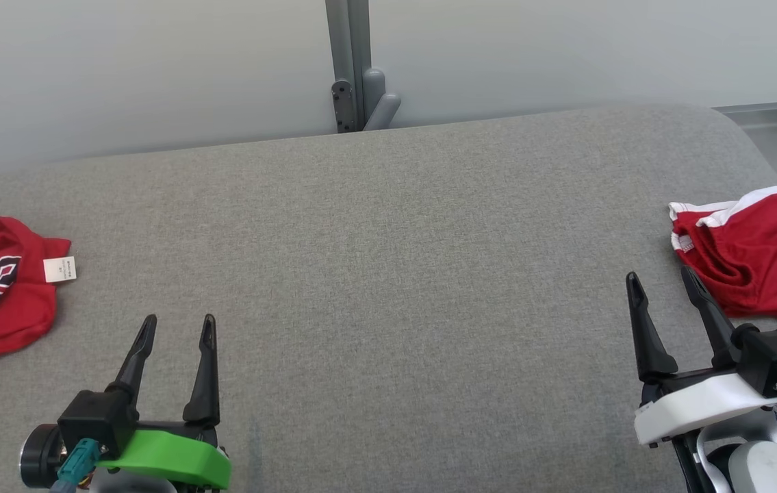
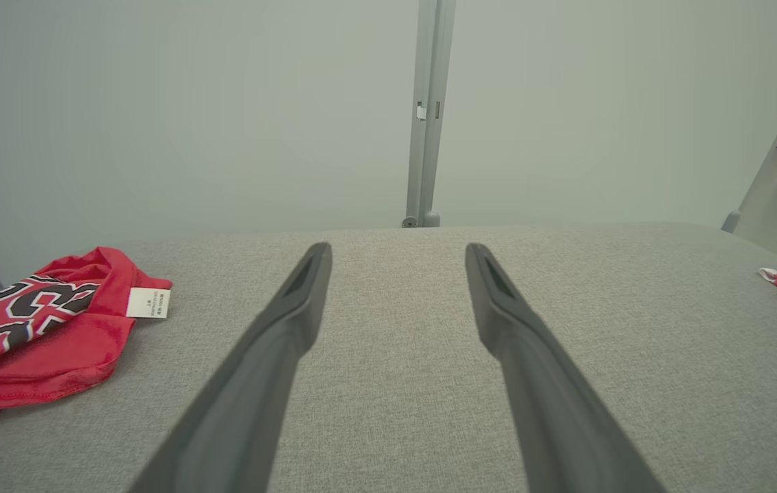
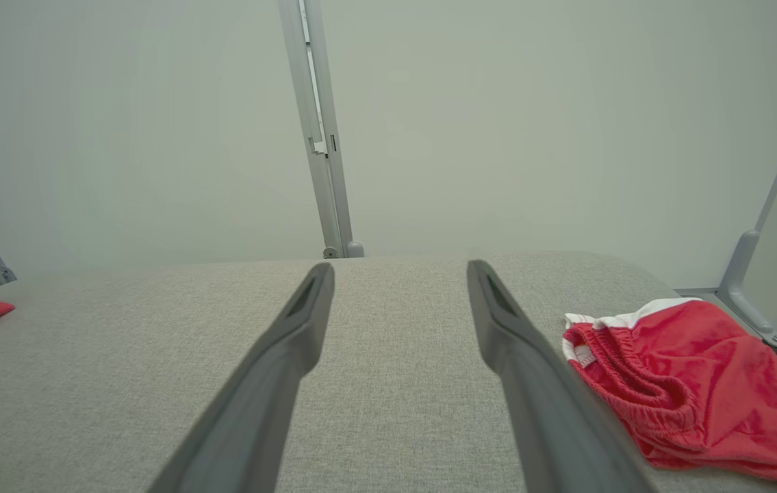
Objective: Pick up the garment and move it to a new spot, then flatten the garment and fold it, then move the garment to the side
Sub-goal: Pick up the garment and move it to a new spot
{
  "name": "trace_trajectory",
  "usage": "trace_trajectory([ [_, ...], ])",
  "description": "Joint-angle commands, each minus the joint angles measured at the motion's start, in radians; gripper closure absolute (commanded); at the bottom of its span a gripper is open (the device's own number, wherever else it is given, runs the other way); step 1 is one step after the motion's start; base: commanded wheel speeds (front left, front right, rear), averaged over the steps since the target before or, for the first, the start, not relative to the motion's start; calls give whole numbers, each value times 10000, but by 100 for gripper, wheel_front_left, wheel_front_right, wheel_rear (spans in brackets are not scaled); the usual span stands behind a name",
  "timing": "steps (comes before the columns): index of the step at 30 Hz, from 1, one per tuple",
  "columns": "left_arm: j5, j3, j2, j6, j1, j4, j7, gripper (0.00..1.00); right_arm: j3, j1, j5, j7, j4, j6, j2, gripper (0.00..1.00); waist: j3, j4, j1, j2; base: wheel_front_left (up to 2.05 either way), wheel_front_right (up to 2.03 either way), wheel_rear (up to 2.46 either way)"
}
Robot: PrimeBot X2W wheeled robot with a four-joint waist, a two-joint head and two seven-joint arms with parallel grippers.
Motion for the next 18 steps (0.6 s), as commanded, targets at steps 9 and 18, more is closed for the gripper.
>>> trace_trajectory([
  [9, -30, -64, 79, 80, -164, -13, -4, 0, -68, 8, 73, -56, 1, -15, -9, 0, 51, 100, 1, 0, 0, 0, 0],
  [18, -146, -20, -77, 137, -504, 61, -191, 0, -180, 120, 17, -63, -226, -15, 32, 0, 144, 1151, 1, 0, 0, 0, 0],
])
